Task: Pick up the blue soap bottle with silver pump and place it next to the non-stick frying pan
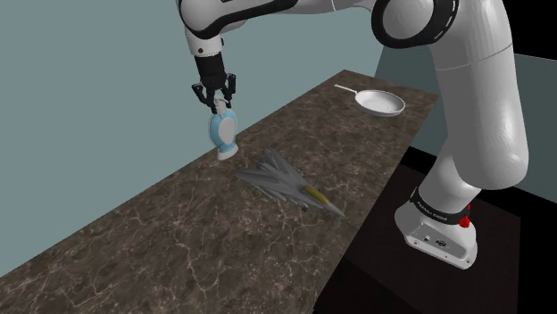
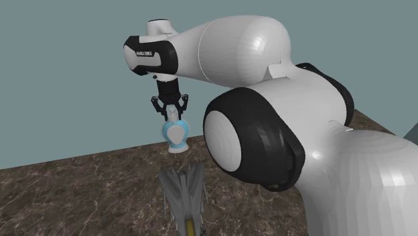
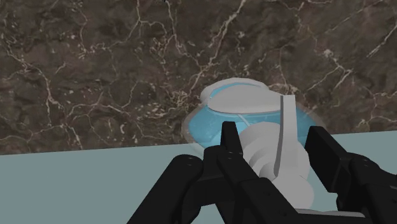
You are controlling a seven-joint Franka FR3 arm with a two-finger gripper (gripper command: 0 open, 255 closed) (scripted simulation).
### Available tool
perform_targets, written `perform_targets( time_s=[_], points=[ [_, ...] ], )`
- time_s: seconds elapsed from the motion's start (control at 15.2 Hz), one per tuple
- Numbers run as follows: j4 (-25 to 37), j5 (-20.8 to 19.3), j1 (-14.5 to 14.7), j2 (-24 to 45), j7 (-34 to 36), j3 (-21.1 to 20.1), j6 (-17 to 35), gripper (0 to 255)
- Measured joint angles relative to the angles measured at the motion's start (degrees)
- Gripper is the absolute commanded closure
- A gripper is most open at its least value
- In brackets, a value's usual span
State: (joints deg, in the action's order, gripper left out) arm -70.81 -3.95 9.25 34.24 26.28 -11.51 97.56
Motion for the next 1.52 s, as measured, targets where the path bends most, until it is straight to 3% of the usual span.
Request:
perform_targets(
  time_s=[0.59,1.52],
  points=[
    [0.14,0.02,0.0,-0.08,0.0,-0.01,-0.26,255],
    [12.56,-0.1,0.86,1.13,0.0,-0.06,-11.39,255]
  ],
)
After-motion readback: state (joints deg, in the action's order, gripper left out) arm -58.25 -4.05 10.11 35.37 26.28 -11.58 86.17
